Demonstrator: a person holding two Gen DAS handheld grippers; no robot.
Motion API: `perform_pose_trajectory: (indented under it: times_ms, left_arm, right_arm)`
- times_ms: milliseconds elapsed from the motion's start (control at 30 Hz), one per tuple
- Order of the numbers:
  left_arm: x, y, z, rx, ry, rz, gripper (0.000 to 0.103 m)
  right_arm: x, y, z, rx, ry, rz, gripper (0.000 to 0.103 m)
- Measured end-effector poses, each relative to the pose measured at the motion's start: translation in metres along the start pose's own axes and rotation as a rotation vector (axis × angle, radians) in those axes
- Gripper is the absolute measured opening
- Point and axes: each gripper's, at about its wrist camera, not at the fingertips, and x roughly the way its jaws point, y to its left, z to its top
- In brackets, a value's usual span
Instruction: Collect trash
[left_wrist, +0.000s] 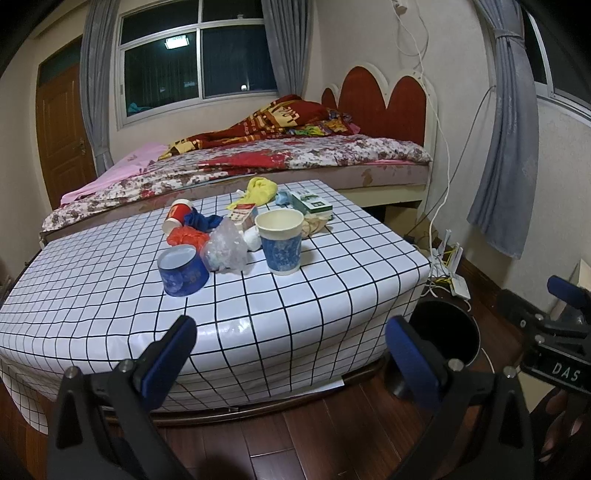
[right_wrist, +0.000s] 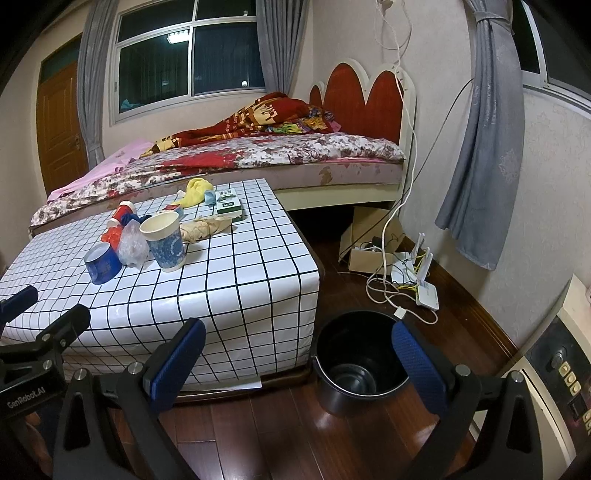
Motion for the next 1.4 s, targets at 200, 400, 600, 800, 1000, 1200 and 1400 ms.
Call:
perform_pose_trajectory:
  times_ms: [200, 400, 600, 800, 1000, 1200, 1400]
  left_arm:
    - [0.004, 0.011, -0.001, -0.004, -0.002, 0.022, 0.102]
    - [0.020, 0.041, 0.001, -0.021, 0.015, 0.105, 0.102]
    - [0.046, 0.085, -0.001, -0.064, 0.039, 0.185, 0.102]
    - [0.077, 0.130, 0.000, -0.134, 0.043, 0.217, 0.102]
    - [0.115, 0.150, 0.009, -0.180, 0.067, 0.218, 0.102]
    - [0.149, 0.157, 0.018, -0.197, 0.082, 0.195, 0.101]
    - [0.171, 0.161, 0.022, -0.210, 0.107, 0.186, 0.099]
  right_arm:
    - [0.003, 0.008, -0.004, -0.006, 0.006, 0.034, 0.102]
    - [0.021, 0.027, -0.008, -0.030, 0.020, 0.124, 0.102]
    - [0.052, 0.060, 0.002, -0.106, 0.025, 0.205, 0.102]
    - [0.094, 0.103, 0.016, -0.179, 0.018, 0.268, 0.102]
    - [0.138, 0.140, 0.032, -0.218, 0.025, 0.314, 0.094]
    - [0.176, 0.165, 0.050, -0.240, 0.035, 0.324, 0.092]
    - [0.202, 0.175, 0.061, -0.236, 0.056, 0.334, 0.090]
